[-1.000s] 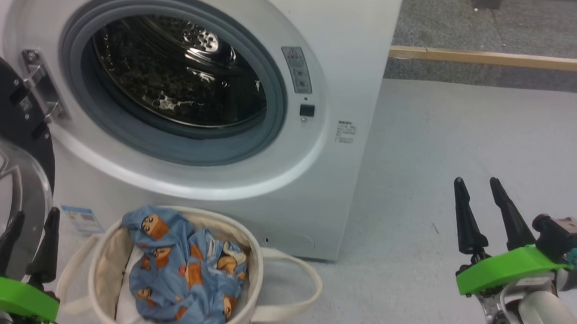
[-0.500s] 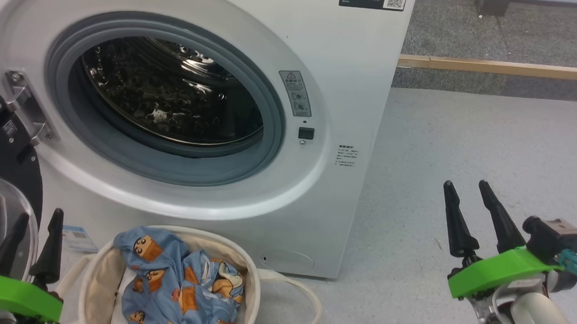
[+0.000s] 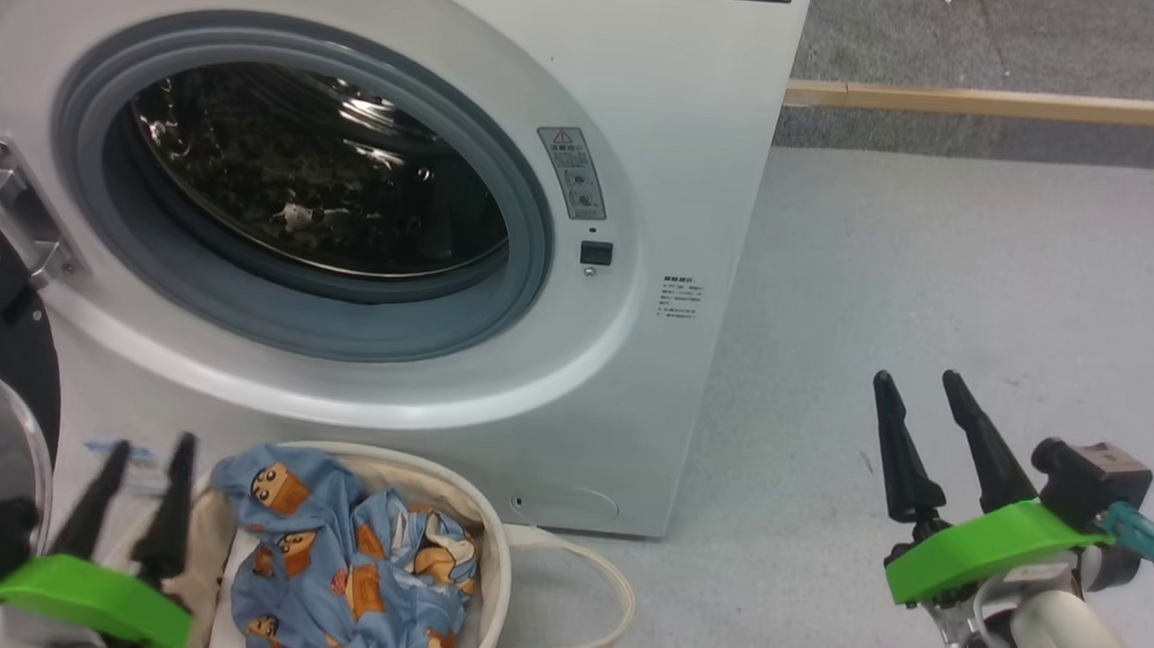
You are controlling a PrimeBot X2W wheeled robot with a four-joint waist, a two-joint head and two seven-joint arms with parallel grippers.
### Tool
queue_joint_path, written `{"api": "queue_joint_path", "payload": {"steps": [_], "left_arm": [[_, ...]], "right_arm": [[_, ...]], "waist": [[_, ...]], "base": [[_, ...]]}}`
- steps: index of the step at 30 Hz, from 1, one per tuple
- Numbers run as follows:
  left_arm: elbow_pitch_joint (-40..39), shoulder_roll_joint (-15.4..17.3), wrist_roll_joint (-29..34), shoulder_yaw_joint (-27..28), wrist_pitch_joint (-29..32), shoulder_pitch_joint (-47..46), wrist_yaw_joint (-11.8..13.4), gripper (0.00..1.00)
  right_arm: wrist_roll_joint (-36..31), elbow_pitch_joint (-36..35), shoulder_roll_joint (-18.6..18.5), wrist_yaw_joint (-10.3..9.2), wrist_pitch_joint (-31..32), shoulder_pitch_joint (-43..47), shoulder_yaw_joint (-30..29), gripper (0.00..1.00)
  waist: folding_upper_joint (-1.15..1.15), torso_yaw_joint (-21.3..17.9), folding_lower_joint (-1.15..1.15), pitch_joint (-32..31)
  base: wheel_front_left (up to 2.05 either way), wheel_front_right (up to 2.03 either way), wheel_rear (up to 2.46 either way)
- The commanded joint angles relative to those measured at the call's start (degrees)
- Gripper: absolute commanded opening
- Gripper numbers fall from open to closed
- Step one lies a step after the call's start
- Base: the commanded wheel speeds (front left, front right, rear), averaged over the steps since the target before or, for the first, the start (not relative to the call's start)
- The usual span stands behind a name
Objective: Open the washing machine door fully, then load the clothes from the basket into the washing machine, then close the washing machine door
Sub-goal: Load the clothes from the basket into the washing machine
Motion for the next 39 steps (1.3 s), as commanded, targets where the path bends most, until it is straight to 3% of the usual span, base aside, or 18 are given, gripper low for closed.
{"api": "queue_joint_path", "payload": {"steps": [1,16,39], "left_arm": [[-0.5,0.8,0.6,1.2,-0.6,-4.1,-0.1,1.00],[13.6,-5.0,1.5,-5.1,-1.4,-11.3,-1.4,1.00],[26.8,-6.2,-6.7,-21.7,-1.4,-22.4,-1.4,1.00]], "right_arm": [[0.3,-1.4,-0.6,0.01,-0.7,-1.9,1.0,1.00],[-0.4,-1.7,-0.4,0.01,-0.7,-5.2,1.9,1.00],[-3.4,-3.0,-2.6,0.01,-0.7,-15.2,2.0,1.00]], "waist": [[0.00,-0.2,0.00,0.5],[0.00,-1.7,0.00,7.6],[0.00,-2.4,0.00,21.4]], "base": [[0.00,0.00,0.00],[0.00,0.00,0.00],[0.00,0.00,0.00]]}}
